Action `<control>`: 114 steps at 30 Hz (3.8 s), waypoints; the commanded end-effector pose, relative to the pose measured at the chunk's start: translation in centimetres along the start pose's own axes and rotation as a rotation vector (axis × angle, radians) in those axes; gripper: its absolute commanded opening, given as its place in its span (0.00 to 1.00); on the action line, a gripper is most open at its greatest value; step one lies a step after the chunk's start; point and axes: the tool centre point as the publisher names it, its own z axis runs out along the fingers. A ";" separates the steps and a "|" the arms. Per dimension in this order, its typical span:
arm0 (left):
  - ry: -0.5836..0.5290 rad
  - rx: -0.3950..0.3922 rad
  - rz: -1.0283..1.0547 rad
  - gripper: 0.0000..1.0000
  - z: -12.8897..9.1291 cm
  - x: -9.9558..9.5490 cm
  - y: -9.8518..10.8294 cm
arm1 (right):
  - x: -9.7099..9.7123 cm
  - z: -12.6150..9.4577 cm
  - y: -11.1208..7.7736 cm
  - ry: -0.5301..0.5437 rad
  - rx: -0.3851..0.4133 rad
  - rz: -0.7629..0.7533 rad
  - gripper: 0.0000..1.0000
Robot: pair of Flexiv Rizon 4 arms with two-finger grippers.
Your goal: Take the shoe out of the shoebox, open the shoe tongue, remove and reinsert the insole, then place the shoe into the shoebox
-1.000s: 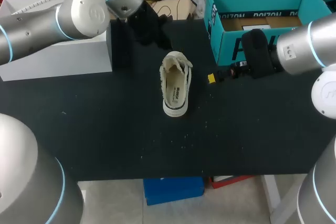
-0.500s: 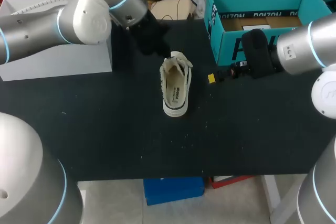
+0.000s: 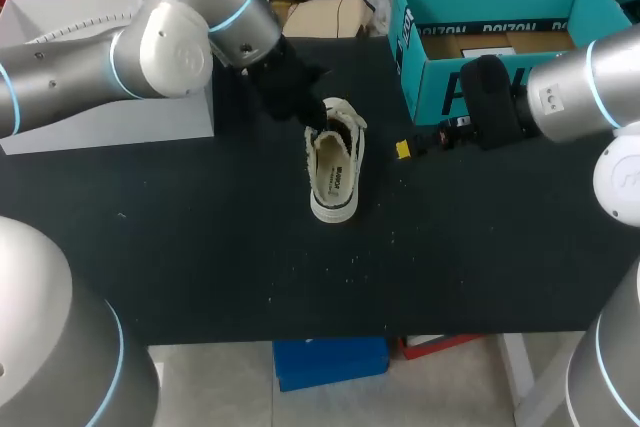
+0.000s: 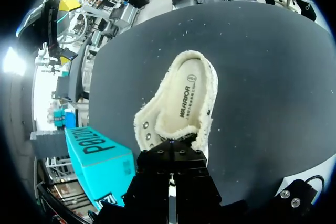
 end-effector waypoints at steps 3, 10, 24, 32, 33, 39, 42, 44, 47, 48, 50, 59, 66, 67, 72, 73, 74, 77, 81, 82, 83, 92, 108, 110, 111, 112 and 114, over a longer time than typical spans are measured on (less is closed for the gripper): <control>-0.007 0.021 -0.002 0.00 1.7 0.2 -0.3 | 0.1 0.1 0.1 -0.004 0.002 0.001 1.00; -0.007 0.037 0.018 0.00 -0.1 -0.3 -0.5 | 0.1 0.1 0.1 -0.004 0.002 0.001 1.00; -0.181 0.095 -0.272 1.00 -6.7 -0.8 -3.4 | 0.1 0.1 0.1 -0.004 0.002 0.001 1.00; -0.181 0.095 -0.272 1.00 -6.7 -0.8 -3.4 | 0.1 0.1 0.1 -0.004 0.002 0.001 1.00; -0.181 0.095 -0.272 1.00 -6.7 -0.8 -3.4 | 0.1 0.1 0.1 -0.004 0.002 0.001 1.00; -0.181 0.095 -0.272 1.00 -6.7 -0.8 -3.4 | 0.1 0.1 0.1 -0.004 0.002 0.001 1.00; -0.153 0.191 -0.425 1.00 -7.1 -0.3 -3.6 | 0.1 0.1 0.1 -0.004 0.002 0.001 1.00; -0.104 0.201 -0.541 1.00 -7.4 0.1 -3.7 | 0.1 0.1 0.1 -0.004 0.002 0.001 1.00; -0.124 0.204 -0.727 1.00 -8.9 0.5 -3.9 | 0.1 0.1 0.1 -0.004 0.002 0.001 1.00; -0.130 0.194 -0.768 1.00 -9.4 0.7 -4.0 | 0.1 0.1 0.1 -0.004 0.002 0.001 1.00; -0.152 0.193 -0.927 1.00 -10.3 1.2 -4.2 | 0.1 0.1 0.1 -0.004 0.002 0.001 1.00; -0.323 0.182 -1.290 1.00 -12.6 5.7 -5.8 | 0.1 0.1 0.1 -0.004 0.002 0.001 1.00; -0.360 0.142 -1.490 1.00 -13.9 8.7 -7.0 | 0.1 0.1 0.1 -0.004 0.002 0.001 1.00; -0.370 0.171 -1.520 1.00 -14.2 8.9 -7.1 | 0.1 0.1 0.1 -0.004 0.002 0.001 1.00; -0.343 0.111 -1.572 1.00 -14.8 10.5 -6.8 | 0.1 0.1 0.1 -0.004 0.002 0.001 1.00; -0.343 0.111 -1.572 1.00 -14.8 10.5 -6.8 | 0.1 0.1 0.1 -0.004 0.002 0.001 1.00; -0.343 0.111 -1.572 1.00 -14.8 10.5 -6.8 | 0.1 0.1 0.1 -0.004 0.002 0.001 1.00; -0.343 0.111 -1.572 1.00 -14.8 10.5 -6.8 | 0.1 0.1 0.1 -0.004 0.002 0.001 1.00; -0.343 0.111 -1.572 1.00 -14.8 10.5 -6.8 | 0.1 0.1 0.1 -0.004 0.002 0.001 1.00; -0.343 0.111 -1.572 1.00 -14.8 10.5 -6.8 | 0.1 0.1 0.1 -0.004 0.002 0.001 1.00; -0.343 0.111 -1.572 1.00 -14.8 10.5 -6.8 | 0.1 0.1 0.1 -0.004 0.002 0.001 1.00; -0.343 0.111 -1.572 1.00 -14.8 10.5 -6.8 | 0.1 0.1 0.1 -0.004 0.002 0.001 1.00; -0.343 0.111 -1.572 1.00 -14.8 10.5 -6.8 | 0.1 0.1 0.1 -0.004 0.002 0.001 1.00; -0.343 0.111 -1.572 1.00 -14.8 10.5 -6.8 | 0.2 0.8 0.8 -0.026 0.028 0.002 1.00; -0.343 0.111 -1.572 1.00 -14.8 10.5 -6.8 | 0.2 1.6 1.1 -0.072 0.064 0.027 1.00; -0.343 0.111 -1.572 1.00 -14.8 10.5 -6.8 | 0.3 2.1 1.3 -0.090 0.067 0.051 1.00; -0.343 0.111 -1.572 1.00 -14.8 10.5 -6.8 | 0.7 3.2 1.8 -0.151 0.087 0.079 1.00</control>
